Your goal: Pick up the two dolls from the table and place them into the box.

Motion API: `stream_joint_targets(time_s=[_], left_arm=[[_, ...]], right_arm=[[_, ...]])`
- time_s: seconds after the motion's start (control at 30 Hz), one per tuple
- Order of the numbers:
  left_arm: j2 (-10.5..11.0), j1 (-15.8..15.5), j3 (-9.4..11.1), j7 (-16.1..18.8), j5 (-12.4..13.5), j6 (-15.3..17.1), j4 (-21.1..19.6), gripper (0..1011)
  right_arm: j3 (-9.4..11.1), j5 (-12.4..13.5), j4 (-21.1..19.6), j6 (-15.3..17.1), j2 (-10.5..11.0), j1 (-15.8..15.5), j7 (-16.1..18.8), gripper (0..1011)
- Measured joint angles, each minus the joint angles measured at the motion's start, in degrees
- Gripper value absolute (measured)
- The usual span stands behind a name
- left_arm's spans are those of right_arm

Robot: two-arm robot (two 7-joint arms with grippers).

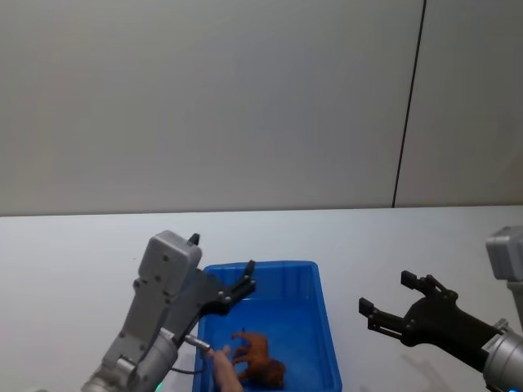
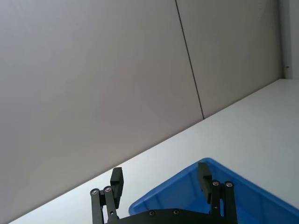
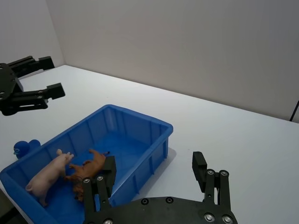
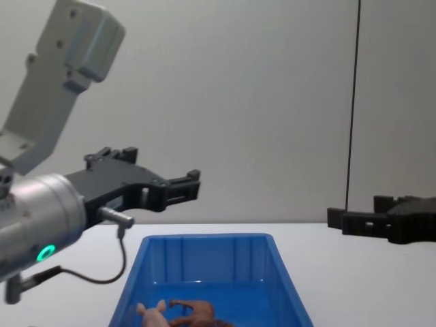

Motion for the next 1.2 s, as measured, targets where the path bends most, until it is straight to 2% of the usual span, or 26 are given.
stream_joint_targets(time_s=[0.27,0.5,0.7,0.93,1.2], left_arm=[[3.35,3.63,-1.03,3.35,-1.39,2.05,-3.49,1001],[7.16,8.06,-2.05,6.84,-4.14,3.75,-6.77,1001],[9.61,11.07,-2.78,8.36,-6.5,4.29,-8.11,1002],[11.37,13.34,-3.45,8.65,-8.6,4.68,-8.33,1001],[12.31,14.85,-4.03,8.01,-10.43,4.93,-6.94,1001]], right_arm=[[0.27,0.14,-0.3,-0.34,0.56,-0.5,-0.2,1001],[0.43,0.21,-0.42,-0.5,0.84,-0.75,-0.29,1001],[0.52,0.25,-0.5,-0.59,1.01,-0.89,-0.33,1001],[0.55,0.28,-0.54,-0.64,1.1,-0.96,-0.38,1001],[0.61,0.29,-0.58,-0.69,1.16,-1.0,-0.4,1001]])
